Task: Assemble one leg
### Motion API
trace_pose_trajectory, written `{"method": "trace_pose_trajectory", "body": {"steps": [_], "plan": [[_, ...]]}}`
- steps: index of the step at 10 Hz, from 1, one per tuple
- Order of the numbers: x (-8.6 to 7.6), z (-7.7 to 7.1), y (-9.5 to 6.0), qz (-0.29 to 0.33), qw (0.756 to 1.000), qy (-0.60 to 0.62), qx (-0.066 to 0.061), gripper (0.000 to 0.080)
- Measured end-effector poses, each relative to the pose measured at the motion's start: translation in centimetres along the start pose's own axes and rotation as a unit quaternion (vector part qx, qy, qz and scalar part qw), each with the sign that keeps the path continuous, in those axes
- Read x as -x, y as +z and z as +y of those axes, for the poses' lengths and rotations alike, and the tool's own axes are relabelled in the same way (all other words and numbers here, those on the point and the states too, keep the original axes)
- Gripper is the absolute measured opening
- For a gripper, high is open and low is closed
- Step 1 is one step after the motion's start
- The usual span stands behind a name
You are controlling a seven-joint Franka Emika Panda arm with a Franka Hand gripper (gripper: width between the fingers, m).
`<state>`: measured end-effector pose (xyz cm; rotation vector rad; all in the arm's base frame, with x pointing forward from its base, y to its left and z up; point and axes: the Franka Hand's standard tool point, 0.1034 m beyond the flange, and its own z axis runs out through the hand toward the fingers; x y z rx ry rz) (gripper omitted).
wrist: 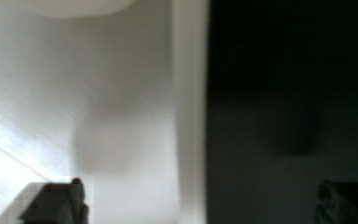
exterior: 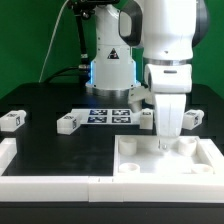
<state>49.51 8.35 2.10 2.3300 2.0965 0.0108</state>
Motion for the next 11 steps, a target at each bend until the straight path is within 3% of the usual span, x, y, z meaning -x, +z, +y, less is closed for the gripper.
{"method": "trace_pose_trajectory", "body": {"steps": [3,5,8,11], "plan": [[0.3,-3.2,-2.7,-0.006,0.997,0.074,0.004,0.0649],[0.3,-4.1,-4.2,-0.007,0.994,0.104,0.011,0.0649],[0.4,-4.2,-3.7,-0.007,0.989,0.146,0.008,0.0649],[0.1,-4.2,-3.7,-0.001,0.954,0.301,0.005,0.0649]]}}
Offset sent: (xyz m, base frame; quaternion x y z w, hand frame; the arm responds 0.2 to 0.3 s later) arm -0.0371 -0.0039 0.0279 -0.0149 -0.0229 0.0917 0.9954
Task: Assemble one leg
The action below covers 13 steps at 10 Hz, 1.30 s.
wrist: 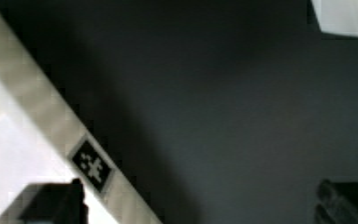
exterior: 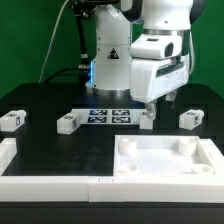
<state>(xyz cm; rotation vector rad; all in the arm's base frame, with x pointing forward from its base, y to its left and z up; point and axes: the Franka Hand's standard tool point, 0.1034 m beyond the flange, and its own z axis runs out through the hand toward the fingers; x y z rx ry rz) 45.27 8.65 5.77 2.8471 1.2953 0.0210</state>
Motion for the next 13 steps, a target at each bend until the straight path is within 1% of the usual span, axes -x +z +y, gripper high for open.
{"method": "trace_pose_trajectory", "body": {"steps": [1,2,3,4,5,7,9,13], "plan": [[0.0,0.0,0.0,0.0,0.999,0.033,-0.001,0.0649],[-0.1,-0.2,0.0,0.002,0.994,0.109,-0.006,0.0649],[0.1,-0.9,0.2,0.007,0.981,0.192,-0.009,0.0649],[0.6,-1.9,0.5,0.003,0.965,0.263,-0.016,0.0649],[0.7,-2.7,0.8,0.001,0.934,0.355,-0.024,0.0649],[0.4,-4.3,1.1,-0.003,0.876,0.481,-0.032,0.0649],[0.3,-5.5,1.4,-0.008,0.831,0.555,-0.039,0.0649],[-0.2,-6.0,1.3,-0.015,0.716,0.696,-0.052,0.0649]]}}
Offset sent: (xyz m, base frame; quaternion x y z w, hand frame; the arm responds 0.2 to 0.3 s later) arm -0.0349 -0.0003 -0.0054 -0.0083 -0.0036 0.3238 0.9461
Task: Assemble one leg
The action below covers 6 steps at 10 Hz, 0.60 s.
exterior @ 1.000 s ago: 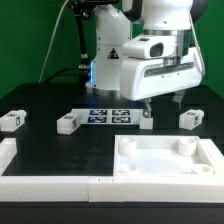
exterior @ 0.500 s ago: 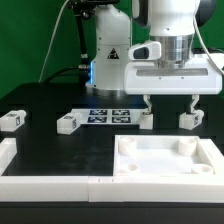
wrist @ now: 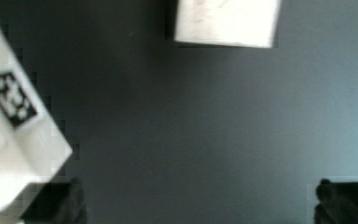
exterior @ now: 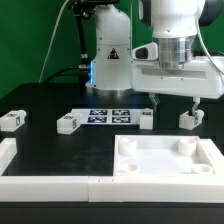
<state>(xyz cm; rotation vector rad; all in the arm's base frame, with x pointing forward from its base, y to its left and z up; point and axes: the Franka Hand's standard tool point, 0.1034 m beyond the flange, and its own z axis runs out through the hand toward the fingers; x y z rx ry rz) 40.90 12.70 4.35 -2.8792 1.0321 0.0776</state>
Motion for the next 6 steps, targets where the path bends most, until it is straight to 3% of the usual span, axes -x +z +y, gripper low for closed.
{"method": "trace_pose_trajectory", "body": {"steps": [1,6], "plan": [[0.2,-0.1,0.0,0.0,1.0,-0.013,0.0,0.0649],[5.0,-0.8,1.3,0.002,0.998,-0.059,0.003,0.0649]]}}
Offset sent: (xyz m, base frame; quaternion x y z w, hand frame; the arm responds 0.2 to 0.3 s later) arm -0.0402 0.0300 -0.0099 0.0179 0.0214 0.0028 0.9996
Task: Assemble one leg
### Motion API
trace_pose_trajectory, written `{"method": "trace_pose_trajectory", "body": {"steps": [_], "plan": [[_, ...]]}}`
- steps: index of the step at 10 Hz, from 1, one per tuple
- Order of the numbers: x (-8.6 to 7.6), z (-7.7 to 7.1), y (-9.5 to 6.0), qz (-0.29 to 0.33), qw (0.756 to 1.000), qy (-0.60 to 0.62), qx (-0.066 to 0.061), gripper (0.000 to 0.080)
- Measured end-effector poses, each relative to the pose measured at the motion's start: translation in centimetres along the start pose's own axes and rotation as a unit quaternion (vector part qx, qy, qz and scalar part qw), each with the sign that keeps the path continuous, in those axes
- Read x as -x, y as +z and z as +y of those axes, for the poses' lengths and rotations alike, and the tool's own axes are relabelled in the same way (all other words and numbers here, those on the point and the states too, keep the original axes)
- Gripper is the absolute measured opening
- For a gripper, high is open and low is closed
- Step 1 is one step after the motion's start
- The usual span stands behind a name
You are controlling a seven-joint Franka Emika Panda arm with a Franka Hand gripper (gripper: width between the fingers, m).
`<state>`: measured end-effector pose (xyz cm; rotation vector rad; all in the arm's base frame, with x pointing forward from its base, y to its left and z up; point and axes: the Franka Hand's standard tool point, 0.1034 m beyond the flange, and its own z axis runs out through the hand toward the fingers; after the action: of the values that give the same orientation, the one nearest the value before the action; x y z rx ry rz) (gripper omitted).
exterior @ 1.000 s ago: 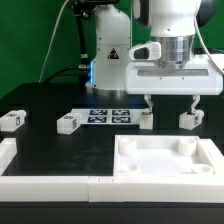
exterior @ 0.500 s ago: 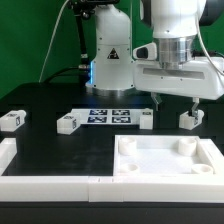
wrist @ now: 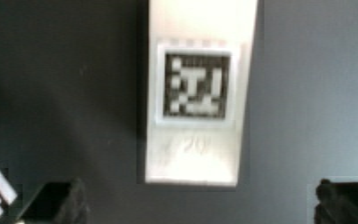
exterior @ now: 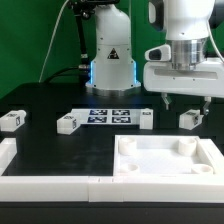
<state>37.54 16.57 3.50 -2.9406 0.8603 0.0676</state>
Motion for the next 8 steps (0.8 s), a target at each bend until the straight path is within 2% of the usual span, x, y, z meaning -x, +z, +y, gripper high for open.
{"method": "trace_pose_trajectory", "body": {"steps": [3,4,5,6,7,8], "plan": [[-0.4,0.2,-0.1,-0.006,1.0,-0.015,0.003,0.0649],[-0.5,0.7,0.0,-0.022,0.999,-0.034,0.01,0.0649],[-1.1,1.4,-0.1,-0.067,0.997,-0.041,0.02,0.0649],[-2.1,1.5,-0.2,-0.089,0.995,-0.036,0.017,0.0649],[-1.7,1.9,-0.2,-0.137,0.989,-0.04,0.028,0.0649],[-1.9,1.9,-0.4,-0.187,0.981,-0.039,0.033,0.0649]]}}
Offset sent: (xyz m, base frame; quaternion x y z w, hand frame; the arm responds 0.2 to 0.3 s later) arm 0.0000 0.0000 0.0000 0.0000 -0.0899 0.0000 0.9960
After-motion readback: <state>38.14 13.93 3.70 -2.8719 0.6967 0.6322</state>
